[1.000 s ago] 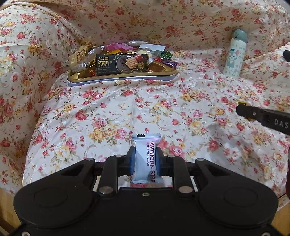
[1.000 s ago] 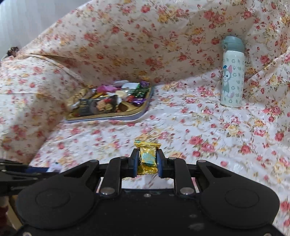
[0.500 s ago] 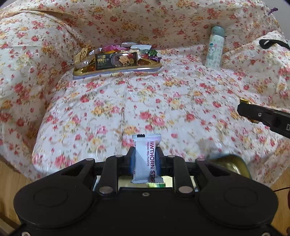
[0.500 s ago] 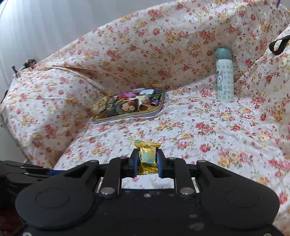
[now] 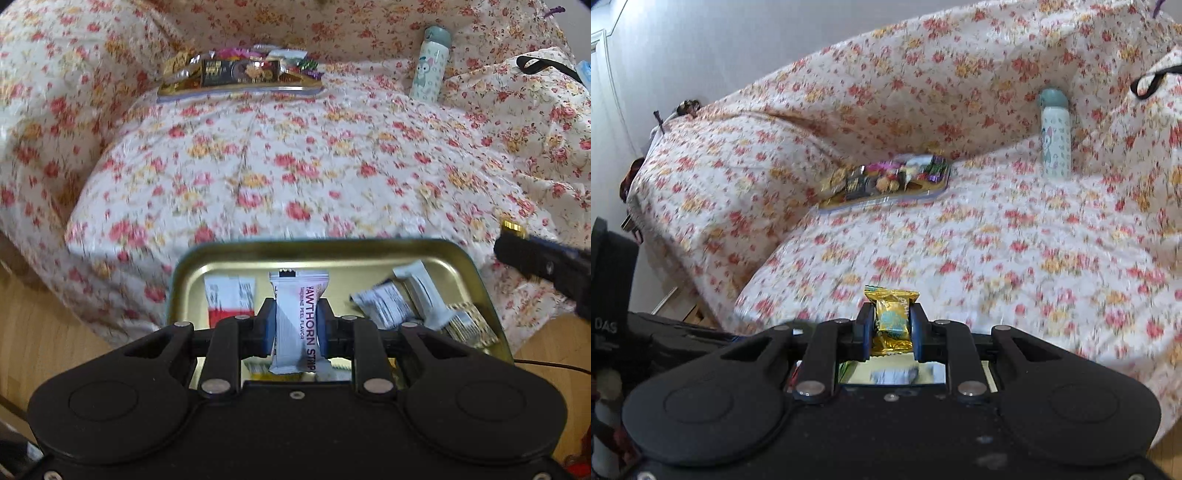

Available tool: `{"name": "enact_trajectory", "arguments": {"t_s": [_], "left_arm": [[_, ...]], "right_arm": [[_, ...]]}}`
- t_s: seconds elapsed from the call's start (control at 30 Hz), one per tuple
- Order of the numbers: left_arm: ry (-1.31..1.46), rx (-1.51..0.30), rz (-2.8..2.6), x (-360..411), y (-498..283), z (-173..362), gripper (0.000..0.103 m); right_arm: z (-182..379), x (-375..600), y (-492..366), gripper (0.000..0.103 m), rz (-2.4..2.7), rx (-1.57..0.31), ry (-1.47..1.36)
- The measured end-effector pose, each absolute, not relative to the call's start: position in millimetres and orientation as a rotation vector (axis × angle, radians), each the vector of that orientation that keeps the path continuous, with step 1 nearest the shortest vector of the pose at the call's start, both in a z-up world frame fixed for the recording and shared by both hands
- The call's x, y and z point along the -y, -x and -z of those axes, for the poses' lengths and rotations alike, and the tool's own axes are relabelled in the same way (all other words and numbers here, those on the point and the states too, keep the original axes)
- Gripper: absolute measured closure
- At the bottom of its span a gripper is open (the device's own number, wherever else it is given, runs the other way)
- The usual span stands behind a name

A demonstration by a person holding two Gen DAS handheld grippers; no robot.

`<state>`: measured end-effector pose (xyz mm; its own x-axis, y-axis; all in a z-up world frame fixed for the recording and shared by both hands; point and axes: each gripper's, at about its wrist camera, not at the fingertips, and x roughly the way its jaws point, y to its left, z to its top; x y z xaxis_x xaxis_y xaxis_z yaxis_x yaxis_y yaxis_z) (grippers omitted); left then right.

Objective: Organize snacks
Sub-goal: 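Carry both held candies over the gold tray, then open left tool to drop Hawthorn pack while right releases gold candy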

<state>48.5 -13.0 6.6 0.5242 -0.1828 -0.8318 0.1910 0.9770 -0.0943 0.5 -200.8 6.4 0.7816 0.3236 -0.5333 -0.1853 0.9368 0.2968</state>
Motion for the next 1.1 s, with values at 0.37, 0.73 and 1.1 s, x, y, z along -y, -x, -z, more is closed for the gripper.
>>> {"name": "enact_trajectory", "arguments": {"t_s": [0.37,0.73,1.1], "left_arm": [[0.016,-1.012,0.223,19.8,-30.7,3.5,0.073],[-0.022,-0.989,0.187,27.6,-25.3,6.1,0.074],[-0.042,-0.952,0.098,21.1,-16.3,7.2,0.073]], "right_arm": [[11.9,199.9,32.7,0.081,-0.281,-0.707,-0.259],[30.1,186.3,27.0,0.081,-0.264,-0.764,-0.219],[45.3,176.9,20.0,0.081,-0.242,-0.818,-0.175]]}}
